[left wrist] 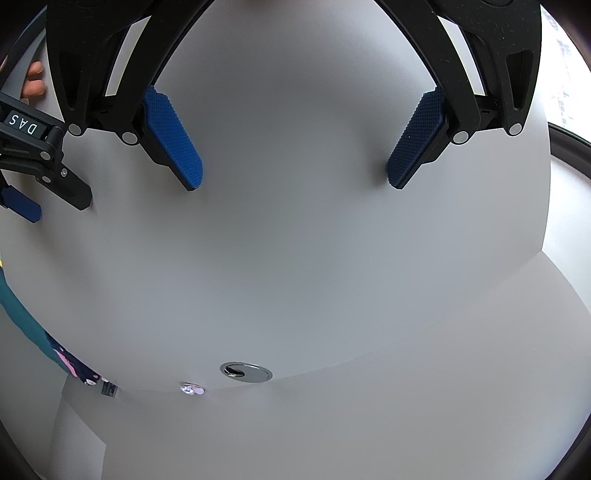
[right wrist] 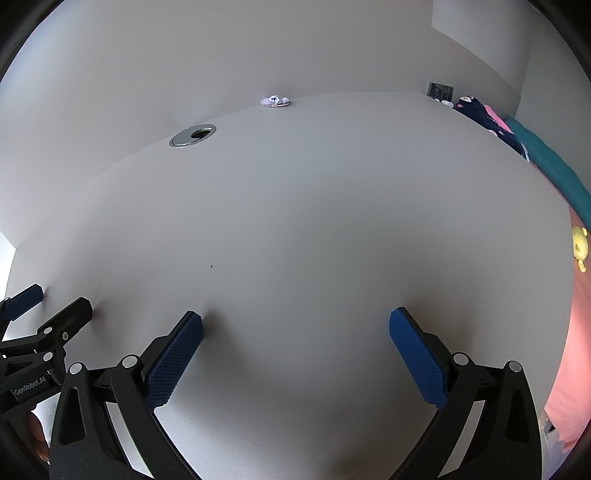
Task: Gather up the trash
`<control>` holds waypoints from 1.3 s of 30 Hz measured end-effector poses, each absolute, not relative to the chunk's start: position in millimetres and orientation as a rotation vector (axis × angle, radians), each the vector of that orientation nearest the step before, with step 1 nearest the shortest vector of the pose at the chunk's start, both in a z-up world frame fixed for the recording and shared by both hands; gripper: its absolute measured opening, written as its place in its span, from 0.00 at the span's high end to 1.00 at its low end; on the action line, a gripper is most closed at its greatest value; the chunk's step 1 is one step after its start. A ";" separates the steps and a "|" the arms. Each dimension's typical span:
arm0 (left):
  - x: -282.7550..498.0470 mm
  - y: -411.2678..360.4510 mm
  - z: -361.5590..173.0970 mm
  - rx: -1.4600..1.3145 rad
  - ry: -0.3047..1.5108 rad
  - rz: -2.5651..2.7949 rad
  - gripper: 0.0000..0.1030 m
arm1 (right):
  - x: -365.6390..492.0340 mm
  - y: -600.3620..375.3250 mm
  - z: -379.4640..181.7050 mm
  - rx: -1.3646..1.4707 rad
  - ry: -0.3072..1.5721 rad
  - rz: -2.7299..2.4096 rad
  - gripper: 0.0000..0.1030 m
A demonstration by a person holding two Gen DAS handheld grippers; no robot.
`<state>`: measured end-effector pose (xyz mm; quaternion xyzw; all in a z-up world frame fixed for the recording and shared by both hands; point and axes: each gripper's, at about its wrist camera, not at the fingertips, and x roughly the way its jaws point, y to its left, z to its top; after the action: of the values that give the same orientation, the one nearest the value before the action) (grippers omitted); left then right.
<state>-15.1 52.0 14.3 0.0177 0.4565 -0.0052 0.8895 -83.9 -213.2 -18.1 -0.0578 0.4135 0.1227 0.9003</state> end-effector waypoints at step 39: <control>-11.8 52.9 13.8 0.036 0.949 -0.009 0.06 | -84.0 -214.5 -18.4 -0.121 0.855 0.255 0.02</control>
<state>-11.8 52.9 13.8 0.0172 0.4569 -0.0041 0.8894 -84.0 -214.5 -18.4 -0.0583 0.4133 0.1231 0.9003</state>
